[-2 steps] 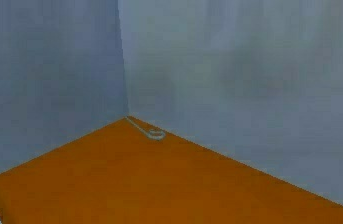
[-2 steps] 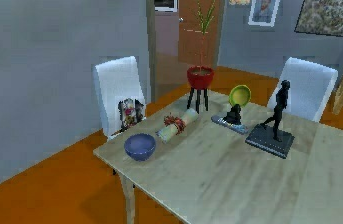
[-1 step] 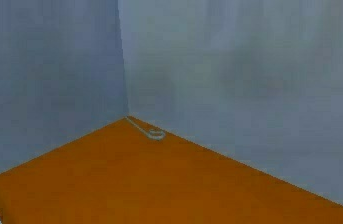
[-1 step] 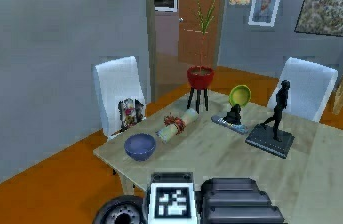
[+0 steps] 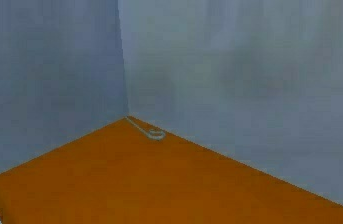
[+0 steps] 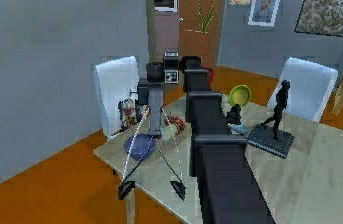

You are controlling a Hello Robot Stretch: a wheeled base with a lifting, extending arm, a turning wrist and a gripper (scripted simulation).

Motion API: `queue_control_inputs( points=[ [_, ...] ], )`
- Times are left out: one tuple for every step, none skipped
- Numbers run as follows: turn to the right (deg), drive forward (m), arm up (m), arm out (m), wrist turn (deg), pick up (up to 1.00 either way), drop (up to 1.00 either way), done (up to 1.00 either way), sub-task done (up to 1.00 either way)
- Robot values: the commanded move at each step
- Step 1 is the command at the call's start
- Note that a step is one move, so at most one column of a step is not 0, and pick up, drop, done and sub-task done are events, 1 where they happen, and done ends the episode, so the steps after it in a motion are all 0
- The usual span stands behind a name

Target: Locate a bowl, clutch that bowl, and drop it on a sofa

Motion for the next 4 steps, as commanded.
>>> queue_control_inputs(
  points=[
    [0.0, 0.0, 0.0, 0.0, 45.0, 0.0, 0.0, 0.0, 0.0],
    [0.0, 0.0, 0.0, 0.0, 45.0, 0.0, 0.0, 0.0, 0.0],
    [0.0, 0.0, 0.0, 0.0, 45.0, 0.0, 0.0, 0.0, 0.0],
    [0.0, 0.0, 0.0, 0.0, 15.0, 0.0, 0.0, 0.0, 0.0]
  ],
)
